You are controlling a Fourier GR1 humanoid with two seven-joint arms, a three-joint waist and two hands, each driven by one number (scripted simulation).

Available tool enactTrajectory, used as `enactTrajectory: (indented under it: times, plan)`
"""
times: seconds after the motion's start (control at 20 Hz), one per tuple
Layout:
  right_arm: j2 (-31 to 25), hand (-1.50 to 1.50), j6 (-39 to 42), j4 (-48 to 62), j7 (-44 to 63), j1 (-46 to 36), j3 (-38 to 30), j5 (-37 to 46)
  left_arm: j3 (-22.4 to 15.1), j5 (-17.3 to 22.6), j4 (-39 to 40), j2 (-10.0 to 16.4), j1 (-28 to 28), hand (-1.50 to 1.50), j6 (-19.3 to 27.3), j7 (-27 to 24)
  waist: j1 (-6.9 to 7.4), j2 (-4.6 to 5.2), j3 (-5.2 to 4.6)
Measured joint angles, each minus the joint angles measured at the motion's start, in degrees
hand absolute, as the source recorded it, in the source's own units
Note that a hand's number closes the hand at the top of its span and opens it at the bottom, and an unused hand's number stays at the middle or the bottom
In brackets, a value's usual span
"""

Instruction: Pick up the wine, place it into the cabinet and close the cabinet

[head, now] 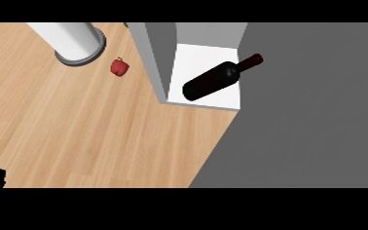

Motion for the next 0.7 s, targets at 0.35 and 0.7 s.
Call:
enactTrajectory:
  times: [0.35,0.7]
  plan:
    - [0.93,1.5,0.62,2.15,-0.16,-1.9,-3.5,-0.01,-0.2,-0.23,-0.19,0.02,-0.4,1.5,-1.03,0.01,1.33,0.62,-0.11]
    - [5.8,1.5,-4.93,11.93,0.73,-11.88,-9.1,2.08,-0.42,-0.45,-0.43,0.34,-1.38,1.5,-2.23,0.44,3.37,1.27,-0.06]
